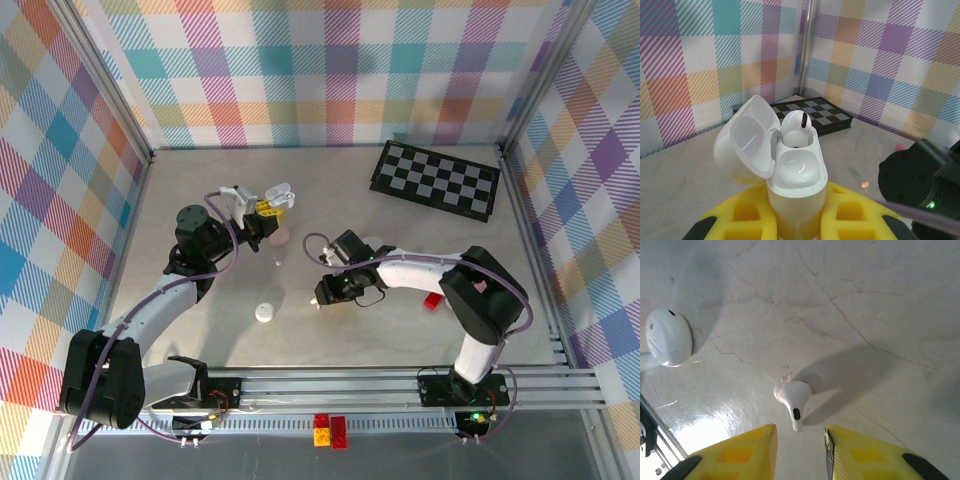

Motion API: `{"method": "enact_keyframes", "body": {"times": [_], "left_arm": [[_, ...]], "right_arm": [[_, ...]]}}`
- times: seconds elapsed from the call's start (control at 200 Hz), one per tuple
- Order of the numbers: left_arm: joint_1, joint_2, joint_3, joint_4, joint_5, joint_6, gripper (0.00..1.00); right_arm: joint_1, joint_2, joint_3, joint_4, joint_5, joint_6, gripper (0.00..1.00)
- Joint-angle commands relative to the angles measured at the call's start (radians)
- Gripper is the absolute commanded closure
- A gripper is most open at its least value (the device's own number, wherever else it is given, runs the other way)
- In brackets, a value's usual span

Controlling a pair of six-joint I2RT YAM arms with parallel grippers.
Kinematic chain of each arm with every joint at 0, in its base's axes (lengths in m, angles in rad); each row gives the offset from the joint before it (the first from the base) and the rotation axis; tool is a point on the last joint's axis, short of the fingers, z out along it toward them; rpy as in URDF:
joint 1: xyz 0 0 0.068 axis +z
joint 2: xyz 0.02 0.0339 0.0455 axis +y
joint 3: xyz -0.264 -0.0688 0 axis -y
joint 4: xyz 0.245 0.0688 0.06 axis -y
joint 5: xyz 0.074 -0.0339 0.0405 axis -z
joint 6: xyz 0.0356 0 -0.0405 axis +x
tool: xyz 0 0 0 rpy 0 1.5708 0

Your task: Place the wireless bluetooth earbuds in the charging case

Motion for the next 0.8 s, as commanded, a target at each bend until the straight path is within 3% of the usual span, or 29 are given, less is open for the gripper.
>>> {"method": "enact_keyframes", "body": {"times": [0.0, 0.225, 0.44, 0.56, 0.795], "left_arm": [[0.011, -0.029, -0.016, 0.019, 0.005, 0.014, 1.00], [0.011, -0.034, -0.012, 0.005, 0.005, 0.022, 1.00], [0.011, -0.032, -0.012, 0.008, 0.007, 0.021, 1.00], [0.012, -0.034, -0.012, 0.003, 0.007, 0.020, 1.00], [0.011, -0.038, -0.007, -0.009, 0.004, 0.025, 1.00]], "right_arm": [[0.009, 0.038, 0.024, 0.048, -0.044, 0.005, 0.69], [0.014, 0.090, 0.043, 0.081, -0.065, 0.013, 0.71], [0.014, 0.101, 0.046, 0.046, -0.040, -0.001, 0.80], [0.014, 0.087, 0.045, 0.006, -0.003, -0.004, 0.86], [0.014, -0.021, 0.019, -0.064, 0.133, -0.006, 0.89]]}}
